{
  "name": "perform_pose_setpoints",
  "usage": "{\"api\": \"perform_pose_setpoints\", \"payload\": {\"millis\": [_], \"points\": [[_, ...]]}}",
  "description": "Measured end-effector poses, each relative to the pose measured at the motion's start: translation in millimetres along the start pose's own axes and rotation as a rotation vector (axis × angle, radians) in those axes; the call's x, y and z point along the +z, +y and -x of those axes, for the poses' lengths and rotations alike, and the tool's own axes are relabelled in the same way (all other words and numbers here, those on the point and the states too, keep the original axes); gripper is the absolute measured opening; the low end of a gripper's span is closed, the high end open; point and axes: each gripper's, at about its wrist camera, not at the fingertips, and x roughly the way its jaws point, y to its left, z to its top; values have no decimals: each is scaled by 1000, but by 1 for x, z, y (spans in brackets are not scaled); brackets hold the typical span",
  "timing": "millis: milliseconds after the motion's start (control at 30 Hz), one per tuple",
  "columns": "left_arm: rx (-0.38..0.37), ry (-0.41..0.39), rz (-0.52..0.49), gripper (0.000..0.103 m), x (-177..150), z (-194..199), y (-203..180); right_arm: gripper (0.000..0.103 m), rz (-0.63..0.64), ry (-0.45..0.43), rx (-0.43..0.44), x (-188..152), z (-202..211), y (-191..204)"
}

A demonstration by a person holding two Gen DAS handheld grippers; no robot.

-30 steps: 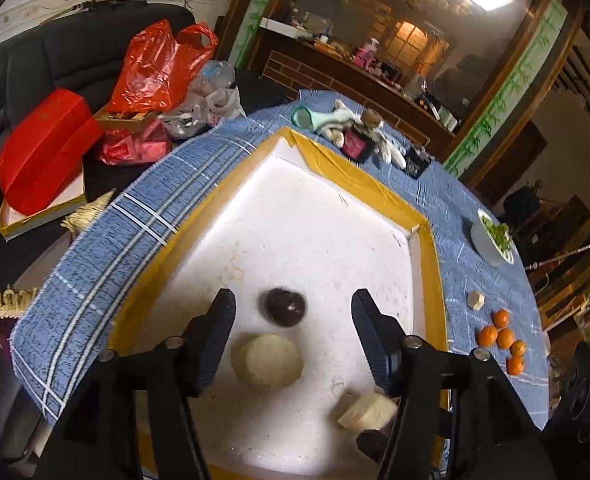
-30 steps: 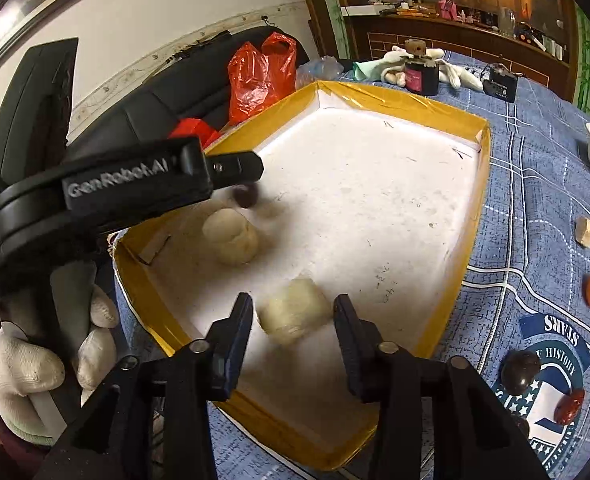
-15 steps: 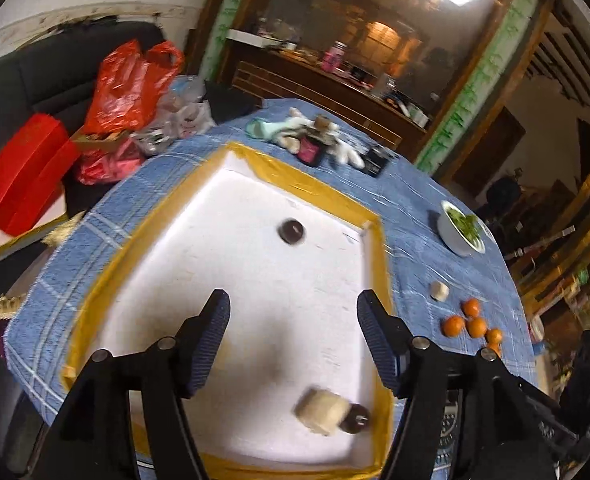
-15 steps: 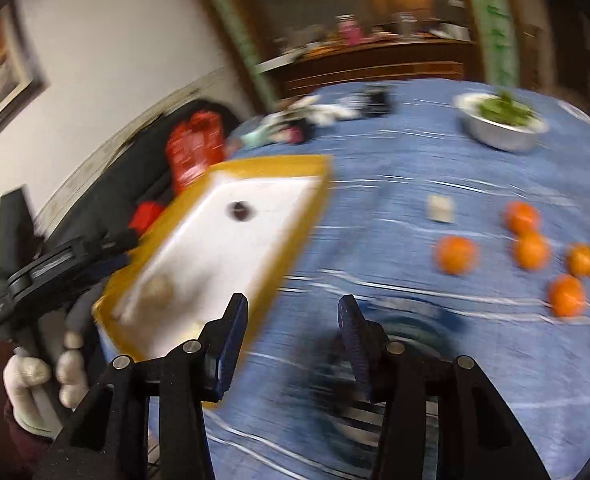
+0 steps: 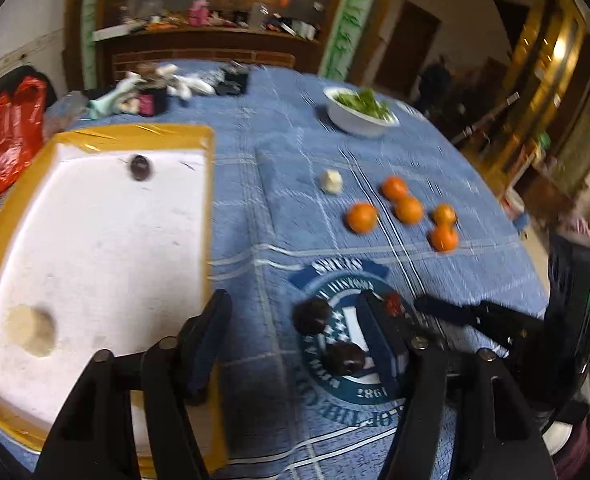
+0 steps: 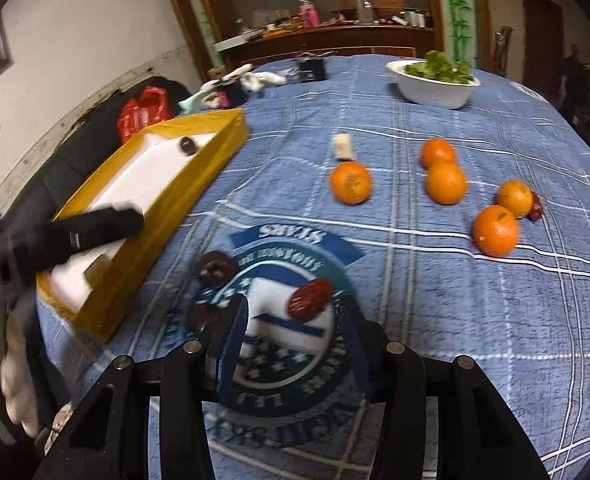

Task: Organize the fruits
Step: 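Grasp another dark plum with the left tool while the right tool grasps a red date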

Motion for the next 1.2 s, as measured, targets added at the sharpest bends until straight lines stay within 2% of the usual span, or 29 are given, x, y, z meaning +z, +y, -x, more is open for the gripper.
{"api": "perform_pose_setpoints", "payload": {"millis": [67, 100, 167, 333, 467, 567, 633, 667, 733, 833, 900, 933, 1033, 1200], "points": [[13, 42, -26, 37, -5, -14, -9, 50, -33, 13, 7, 2, -5, -9], [18, 62, -32, 32, -6, -21, -11, 46, -44, 25, 15, 3, -8, -11], [30, 82, -35, 32, -9, -30, -14, 42, -47, 48, 23, 6, -14, -12], [91, 89, -72, 32, -10, -42, -19, 41, -18, 70, 10, 8, -19, -9], [94, 107, -107, 32, -11, -50, -26, 41, -18, 71, 12, 9, -21, -9], [61, 126, -89, 32, -11, -57, -25, 32, -11, 72, -8, 8, -20, -9], [79, 113, -113, 29, -13, -58, -29, 28, -4, 69, -15, 8, -20, -7], [72, 108, -122, 24, -14, -57, -30, 28, -6, 68, -14, 7, -19, -7], [67, 101, -119, 24, -15, -55, -31, 28, -19, 64, -7, 8, -19, -9], [-6, 93, -45, 24, -11, -47, -20, 28, -38, 41, 14, 8, -12, -11], [-69, 61, 51, 24, -4, -32, 0, 28, -36, 19, 23, 10, -4, -8], [-71, 44, 71, 24, -2, -27, 6, 28, -31, 8, 32, 12, 0, -5], [-58, -43, 168, 24, 4, 4, 42, 28, -14, -16, 67, 19, 9, 8], [50, -132, 286, 24, 0, 39, 99, 28, 39, 1, 141, 32, 7, 48]]}}
